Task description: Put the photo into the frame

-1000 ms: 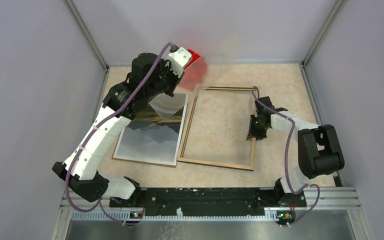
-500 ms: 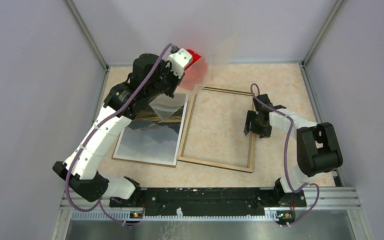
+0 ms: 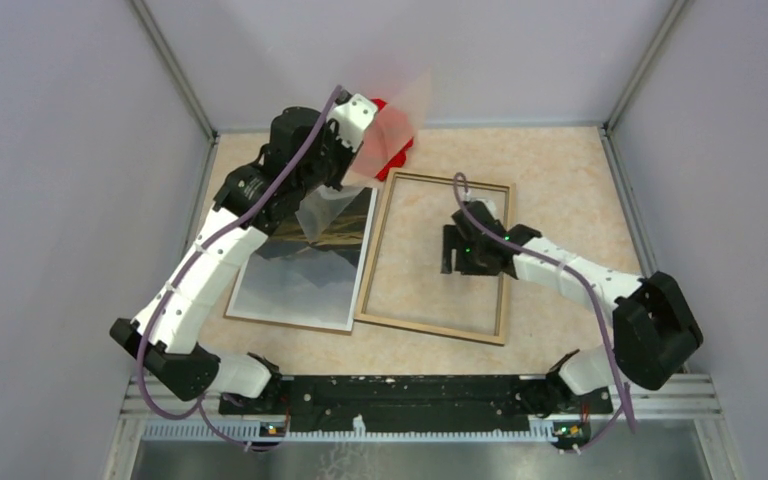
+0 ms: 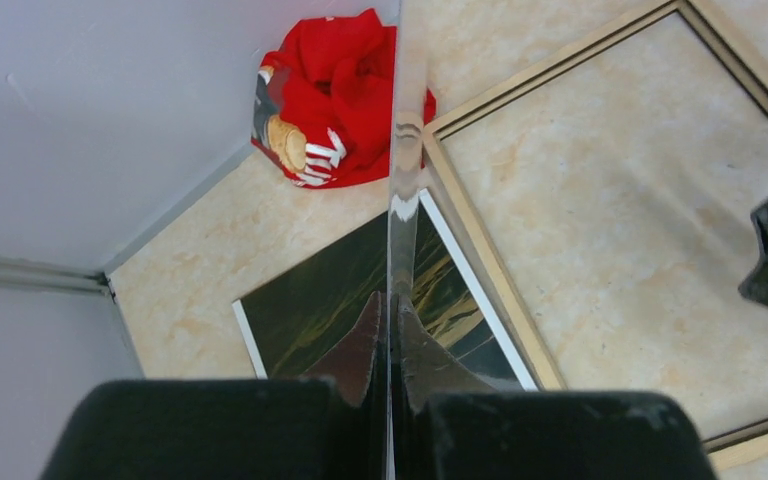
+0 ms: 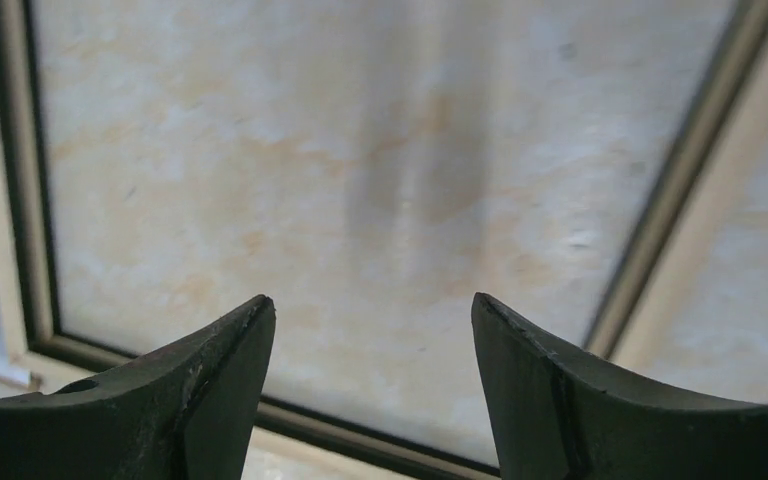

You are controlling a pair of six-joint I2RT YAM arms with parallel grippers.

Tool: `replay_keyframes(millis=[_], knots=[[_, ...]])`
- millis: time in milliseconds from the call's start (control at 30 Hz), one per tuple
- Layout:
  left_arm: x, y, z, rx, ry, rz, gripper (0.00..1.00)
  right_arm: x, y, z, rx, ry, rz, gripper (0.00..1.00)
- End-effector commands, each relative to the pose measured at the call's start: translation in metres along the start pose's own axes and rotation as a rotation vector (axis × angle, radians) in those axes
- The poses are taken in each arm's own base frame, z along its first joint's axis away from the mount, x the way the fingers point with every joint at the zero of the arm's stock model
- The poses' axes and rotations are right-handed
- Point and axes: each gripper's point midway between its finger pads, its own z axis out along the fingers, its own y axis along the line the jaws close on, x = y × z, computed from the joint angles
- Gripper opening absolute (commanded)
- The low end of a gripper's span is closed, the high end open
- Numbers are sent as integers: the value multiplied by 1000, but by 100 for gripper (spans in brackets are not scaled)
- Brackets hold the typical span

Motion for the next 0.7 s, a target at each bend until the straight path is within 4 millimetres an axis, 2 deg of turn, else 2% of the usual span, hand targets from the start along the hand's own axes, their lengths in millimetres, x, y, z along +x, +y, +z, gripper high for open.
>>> replay_keyframes(millis=[0,133,233,400,533,667], knots=[[-6,18,0,-79,-46,-1,0,35,58,5,-133,33,-22,72],[6,16,3,-78,-24,10,0,73,61,10,-138,117,-10,70],[10,11,1,-52,-14,8,0,95,46,9,-140,148,38,70],[9,4,-1,-6,-14,17,0,118,17,2,-80,198,72,70],[10,-1,-1,20,-8,16,0,116,0,-6,-62,182,111,70],[22,-8,5,46,20,11,0,84,4,-25,-74,97,124,72]])
